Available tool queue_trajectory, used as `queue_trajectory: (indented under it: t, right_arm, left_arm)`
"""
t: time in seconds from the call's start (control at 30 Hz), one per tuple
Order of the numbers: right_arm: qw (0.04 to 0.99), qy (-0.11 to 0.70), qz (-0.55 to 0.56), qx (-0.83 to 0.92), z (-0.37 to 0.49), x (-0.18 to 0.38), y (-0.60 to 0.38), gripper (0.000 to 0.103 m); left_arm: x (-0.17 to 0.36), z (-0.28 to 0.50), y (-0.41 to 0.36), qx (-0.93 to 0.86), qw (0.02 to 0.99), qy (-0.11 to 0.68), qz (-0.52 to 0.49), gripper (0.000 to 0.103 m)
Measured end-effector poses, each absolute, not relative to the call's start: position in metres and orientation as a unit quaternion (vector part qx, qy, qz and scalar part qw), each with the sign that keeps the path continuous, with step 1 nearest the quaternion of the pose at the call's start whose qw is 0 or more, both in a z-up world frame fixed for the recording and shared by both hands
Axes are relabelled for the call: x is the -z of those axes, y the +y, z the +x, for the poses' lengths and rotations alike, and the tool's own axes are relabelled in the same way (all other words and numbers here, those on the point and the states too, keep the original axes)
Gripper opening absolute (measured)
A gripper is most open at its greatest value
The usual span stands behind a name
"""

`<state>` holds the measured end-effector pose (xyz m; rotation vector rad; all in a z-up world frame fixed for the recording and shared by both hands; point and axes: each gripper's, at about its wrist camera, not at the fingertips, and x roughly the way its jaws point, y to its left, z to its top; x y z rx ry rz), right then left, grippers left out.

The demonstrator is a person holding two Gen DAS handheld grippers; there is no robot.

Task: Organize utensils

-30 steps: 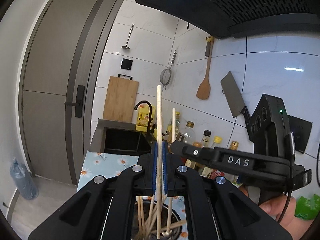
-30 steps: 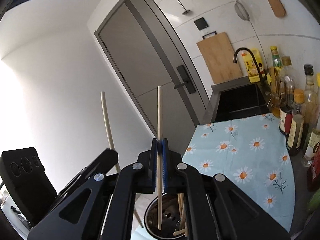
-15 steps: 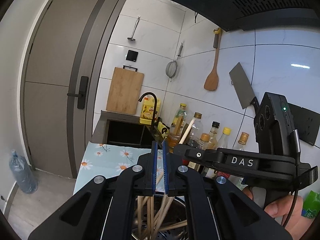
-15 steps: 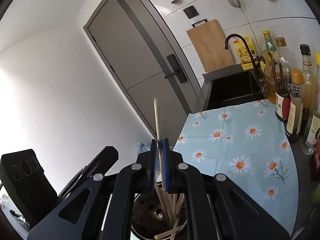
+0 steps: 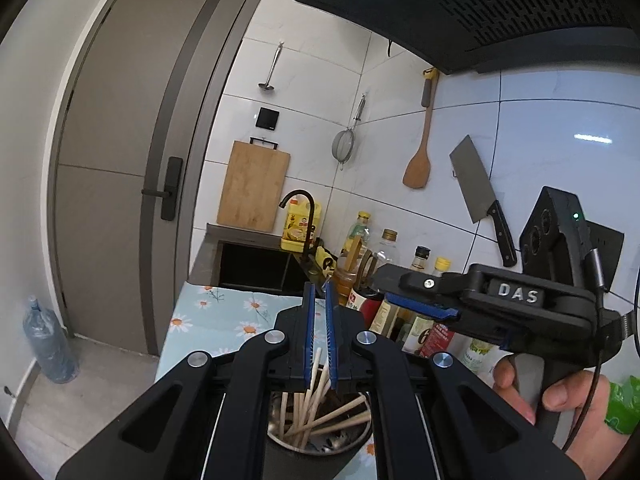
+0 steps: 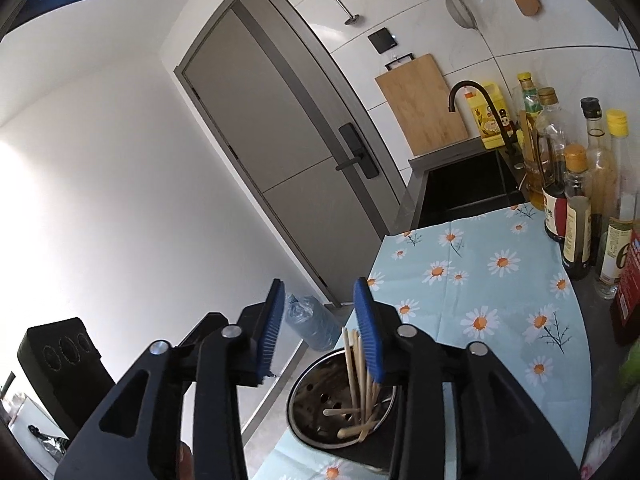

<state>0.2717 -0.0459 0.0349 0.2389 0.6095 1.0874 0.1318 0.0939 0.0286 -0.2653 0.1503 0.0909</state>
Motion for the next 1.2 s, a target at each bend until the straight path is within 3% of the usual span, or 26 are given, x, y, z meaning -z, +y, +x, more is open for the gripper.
queue_trajectory:
  t: [0.13,0.17,0.2,0.27,0.37,0.43,0.5,0.6,1.2]
  right_arm:
    - [0.806,0.286,0.105,-0.508,0.257,-0.041,-0.054,0.052]
    - [0.806,0.284,0.101,-0.509,0.252,-0.043,-0.056,0.061]
    - [0.808,0.28,0.097,-0.509,0.246,-0.047,-0.06,0.067]
    - [0.807,0.264,0.09,-0.52,0.23,-0.054,-0.068,0.084]
    - [0.823,0.231,0.055,-0.516,0.202,-0.064,-0.082,0.097]
    - [0.825,0.222,0.039,-0.519,0.189,-0.068,-0.09,0.098]
    - [0.833,0.22,0.018,-0.508,0.177,-0.07,-0.096,0.098]
    - [0.838,0.211,-0.006,-0.503,0.16,-0.073,-0.109,0.098]
    - [0.82,0.305,-0.062,-0.481,0.121,-0.001,-0.142,0.098]
  left_arm:
    - [-0.038,0.116,0.087,-0.052,0.989,0.071,-0.12,0.005]
    - [-0.039,0.112,0.086,-0.054,0.989,0.072,-0.119,0.013]
    - [-0.042,0.107,0.085,-0.059,0.988,0.075,-0.118,0.036]
    - [-0.045,0.096,0.083,-0.069,0.987,0.075,-0.122,0.059]
    - [-0.05,0.078,0.077,-0.083,0.986,0.079,-0.118,0.059]
    - [-0.052,0.066,0.075,-0.085,0.986,0.082,-0.122,0.062]
    - [-0.052,0.053,0.071,-0.095,0.984,0.087,-0.124,0.078]
    - [-0.049,0.039,0.067,-0.091,0.983,0.099,-0.123,0.096]
    - [0.012,0.005,0.046,-0.119,0.952,0.242,-0.145,0.096]
